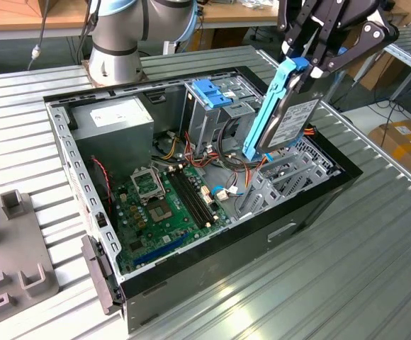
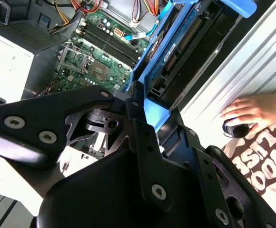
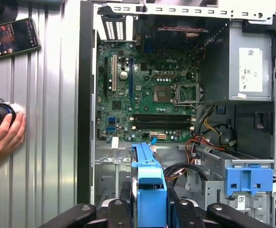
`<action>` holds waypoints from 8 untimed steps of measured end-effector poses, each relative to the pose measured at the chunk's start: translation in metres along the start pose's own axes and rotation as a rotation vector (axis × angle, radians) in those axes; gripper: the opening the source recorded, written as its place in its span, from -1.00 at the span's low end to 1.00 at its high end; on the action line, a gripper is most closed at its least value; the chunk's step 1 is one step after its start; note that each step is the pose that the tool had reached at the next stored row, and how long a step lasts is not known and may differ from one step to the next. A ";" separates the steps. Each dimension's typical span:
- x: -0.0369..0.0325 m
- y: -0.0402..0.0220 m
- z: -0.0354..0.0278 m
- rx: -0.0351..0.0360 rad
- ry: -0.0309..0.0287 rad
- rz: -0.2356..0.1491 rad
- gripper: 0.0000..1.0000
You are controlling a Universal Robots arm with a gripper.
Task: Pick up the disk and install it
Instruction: 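Pick up the disk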
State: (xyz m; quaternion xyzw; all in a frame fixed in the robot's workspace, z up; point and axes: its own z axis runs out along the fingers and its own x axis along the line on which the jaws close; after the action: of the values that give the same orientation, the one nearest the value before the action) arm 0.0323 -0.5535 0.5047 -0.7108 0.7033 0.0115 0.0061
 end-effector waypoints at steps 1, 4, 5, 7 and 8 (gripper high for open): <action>0.0022 -0.0016 -0.0001 0.0001 0.0000 0.002 -0.26; 0.0069 -0.0049 -0.0001 0.0000 0.0001 0.004 -0.26; 0.0079 -0.0085 0.0002 0.0000 0.0000 0.004 -0.26; 0.0091 -0.0130 0.0012 0.0001 -0.0001 0.005 -0.26; 0.0098 -0.0165 0.0022 0.0000 0.0000 0.005 -0.26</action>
State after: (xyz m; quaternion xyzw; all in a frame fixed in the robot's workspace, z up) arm 0.0490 -0.5630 0.5021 -0.7091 0.7050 0.0115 0.0061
